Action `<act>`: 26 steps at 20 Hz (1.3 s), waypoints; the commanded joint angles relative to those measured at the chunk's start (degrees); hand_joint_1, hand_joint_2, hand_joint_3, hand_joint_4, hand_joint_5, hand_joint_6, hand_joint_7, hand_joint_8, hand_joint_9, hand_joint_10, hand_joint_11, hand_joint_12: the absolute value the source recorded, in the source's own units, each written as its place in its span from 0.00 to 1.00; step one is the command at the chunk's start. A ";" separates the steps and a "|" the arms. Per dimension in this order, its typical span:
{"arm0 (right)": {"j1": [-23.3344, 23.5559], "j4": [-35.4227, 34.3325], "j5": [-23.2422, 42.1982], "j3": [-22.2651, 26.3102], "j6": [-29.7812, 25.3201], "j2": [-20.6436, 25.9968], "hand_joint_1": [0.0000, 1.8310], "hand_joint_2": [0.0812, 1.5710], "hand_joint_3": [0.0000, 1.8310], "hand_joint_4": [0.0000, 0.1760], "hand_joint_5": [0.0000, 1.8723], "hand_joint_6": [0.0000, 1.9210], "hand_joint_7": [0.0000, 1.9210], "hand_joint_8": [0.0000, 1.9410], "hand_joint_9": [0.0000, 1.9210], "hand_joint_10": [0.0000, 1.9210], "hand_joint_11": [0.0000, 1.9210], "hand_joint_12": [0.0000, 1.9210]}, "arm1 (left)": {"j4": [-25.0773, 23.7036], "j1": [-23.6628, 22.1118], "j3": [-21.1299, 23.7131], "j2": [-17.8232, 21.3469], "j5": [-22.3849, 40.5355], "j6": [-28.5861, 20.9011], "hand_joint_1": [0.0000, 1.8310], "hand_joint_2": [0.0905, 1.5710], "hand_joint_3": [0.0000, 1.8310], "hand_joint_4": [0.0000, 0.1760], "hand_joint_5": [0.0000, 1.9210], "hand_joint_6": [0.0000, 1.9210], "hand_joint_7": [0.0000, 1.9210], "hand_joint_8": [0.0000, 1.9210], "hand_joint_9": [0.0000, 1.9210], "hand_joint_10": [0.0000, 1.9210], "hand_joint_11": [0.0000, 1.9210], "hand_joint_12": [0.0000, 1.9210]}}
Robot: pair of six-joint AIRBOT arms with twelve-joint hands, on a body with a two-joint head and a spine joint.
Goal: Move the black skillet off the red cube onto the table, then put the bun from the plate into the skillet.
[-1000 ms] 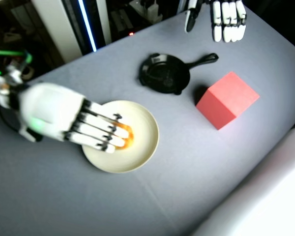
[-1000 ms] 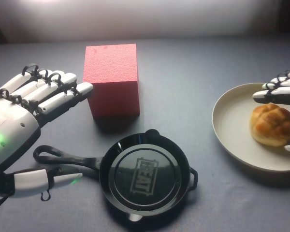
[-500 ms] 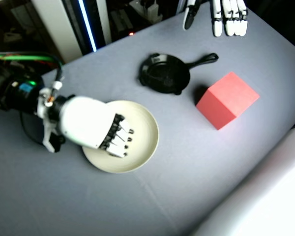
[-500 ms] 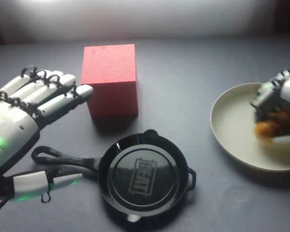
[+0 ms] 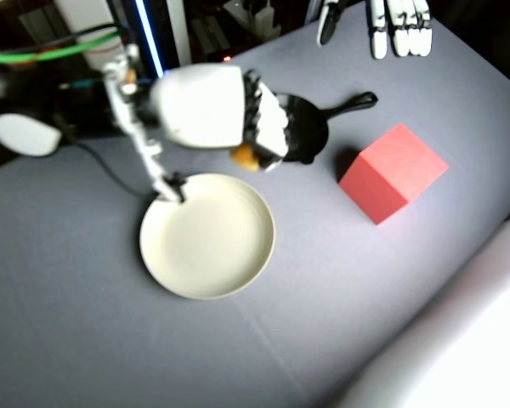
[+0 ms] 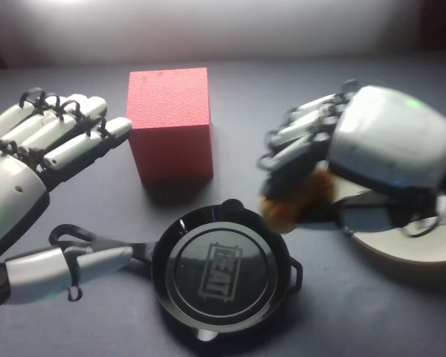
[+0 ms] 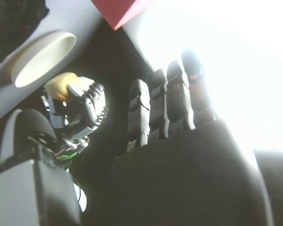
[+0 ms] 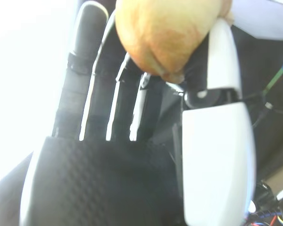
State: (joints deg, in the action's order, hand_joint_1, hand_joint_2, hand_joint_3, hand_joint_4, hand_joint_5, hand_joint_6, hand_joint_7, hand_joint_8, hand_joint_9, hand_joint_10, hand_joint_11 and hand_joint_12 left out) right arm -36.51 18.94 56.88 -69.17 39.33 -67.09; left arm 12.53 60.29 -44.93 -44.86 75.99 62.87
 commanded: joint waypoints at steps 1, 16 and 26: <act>1.33 -0.01 6.13 -0.10 -0.83 -0.93 0.70 0.66 0.00 0.00 0.65 0.19 0.53 0.60 0.49 0.52 0.38 0.66 | -0.39 -0.27 0.00 0.69 8.43 -0.17 0.08 0.72 0.01 0.43 0.13 0.00 0.05 0.00 0.07 0.00 0.00 0.30; 1.38 -0.43 0.26 0.31 -0.86 -5.61 0.39 0.60 0.00 1.00 0.04 0.00 0.02 0.00 0.00 0.00 0.00 0.00 | 2.08 0.87 0.25 0.11 10.51 -0.02 0.00 0.86 0.00 0.00 0.14 0.00 0.17 0.00 0.17 0.01 0.05 0.19; -18.65 -24.45 32.93 6.86 -0.66 11.03 0.36 0.49 0.00 1.00 0.00 0.00 0.00 0.00 0.00 0.00 0.00 0.00 | 4.25 1.88 0.44 0.32 16.32 -0.04 0.00 0.82 0.00 0.10 0.12 0.00 0.16 0.00 0.16 0.00 0.00 0.34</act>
State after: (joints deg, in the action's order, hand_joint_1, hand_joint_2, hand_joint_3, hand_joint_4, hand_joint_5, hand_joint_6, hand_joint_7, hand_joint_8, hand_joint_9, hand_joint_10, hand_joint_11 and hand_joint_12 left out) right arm -56.47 -5.82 80.51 -62.11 39.07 -55.83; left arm 17.50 62.43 -44.45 -44.82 84.27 62.94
